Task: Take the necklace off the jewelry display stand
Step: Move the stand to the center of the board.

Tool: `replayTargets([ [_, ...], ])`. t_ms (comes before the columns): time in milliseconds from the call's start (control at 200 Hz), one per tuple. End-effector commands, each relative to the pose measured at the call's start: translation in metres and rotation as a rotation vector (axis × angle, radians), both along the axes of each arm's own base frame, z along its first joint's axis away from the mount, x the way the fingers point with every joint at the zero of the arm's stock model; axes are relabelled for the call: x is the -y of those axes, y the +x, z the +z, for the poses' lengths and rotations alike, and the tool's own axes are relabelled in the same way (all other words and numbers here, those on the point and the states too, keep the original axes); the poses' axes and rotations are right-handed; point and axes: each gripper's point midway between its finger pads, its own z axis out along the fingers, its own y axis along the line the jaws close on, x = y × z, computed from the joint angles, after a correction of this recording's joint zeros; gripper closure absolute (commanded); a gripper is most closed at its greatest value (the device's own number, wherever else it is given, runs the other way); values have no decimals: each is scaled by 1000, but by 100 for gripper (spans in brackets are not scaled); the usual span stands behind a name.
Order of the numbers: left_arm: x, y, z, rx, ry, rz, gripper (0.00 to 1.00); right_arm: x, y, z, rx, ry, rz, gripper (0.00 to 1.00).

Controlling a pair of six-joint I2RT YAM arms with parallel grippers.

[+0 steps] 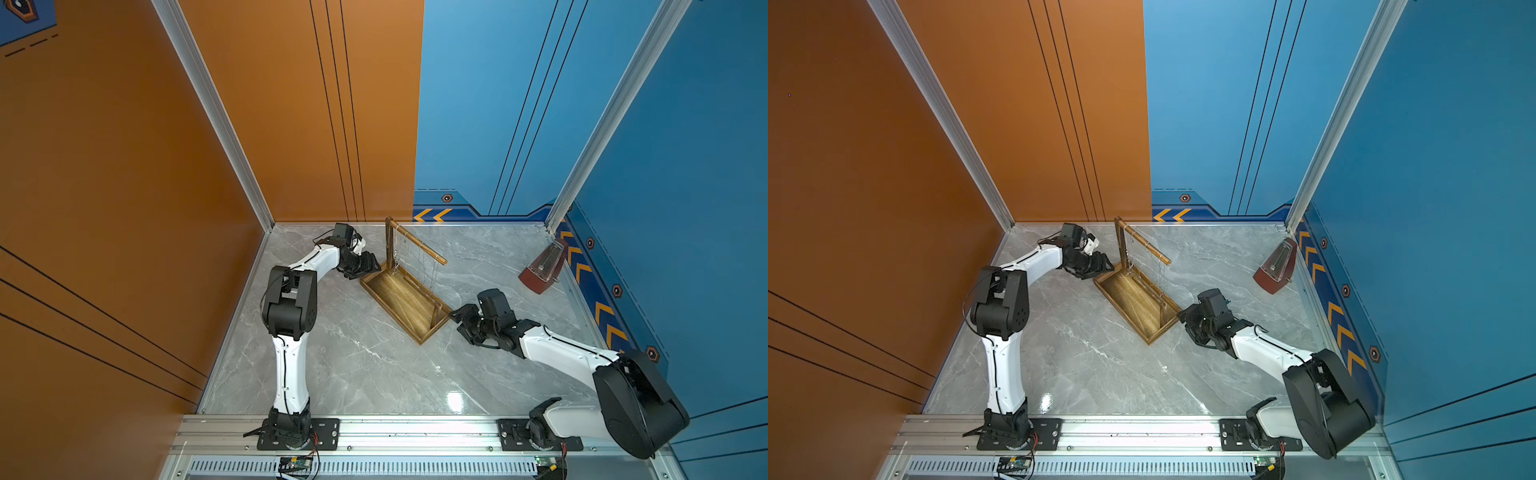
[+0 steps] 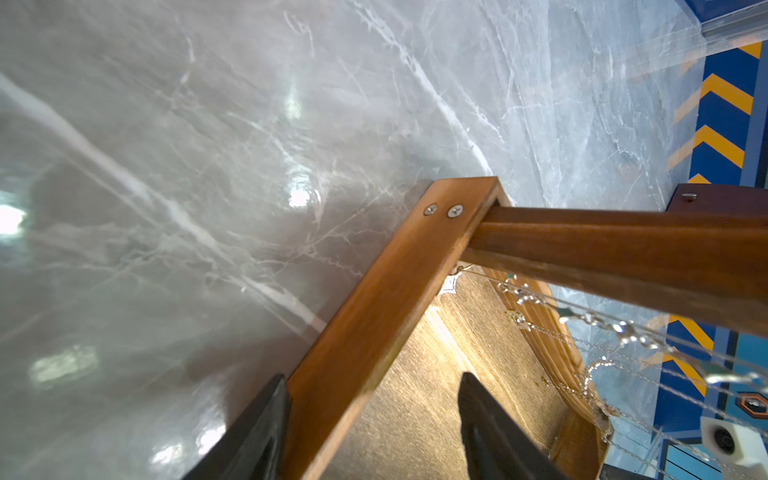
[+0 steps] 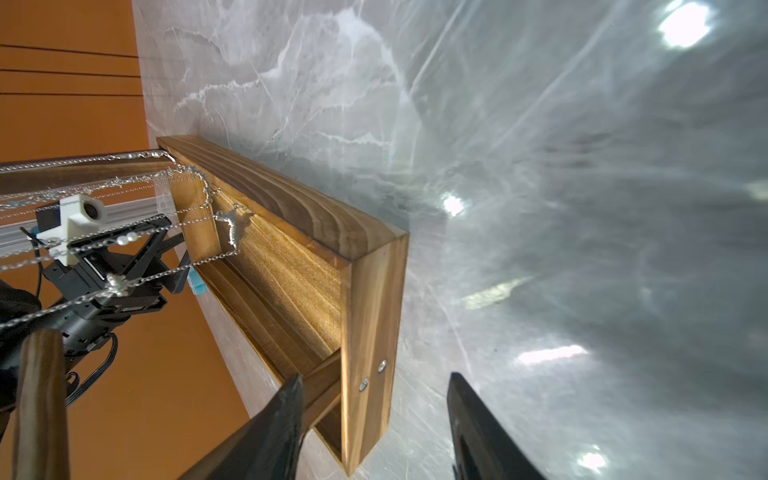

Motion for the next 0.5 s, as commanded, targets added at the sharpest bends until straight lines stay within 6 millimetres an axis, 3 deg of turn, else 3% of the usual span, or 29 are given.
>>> replayTargets([
  [0,10,-6,-1,-33,-22,-12,36,-20,18,17,46,64,20,45],
  [360,13,-26,-10,-106,-38,18,40,1,23,-26,-69,-28,-18,54],
  [495,16,-36,-10,-132,-51,30,40,9,27,-28,-56,-63,-5,54],
])
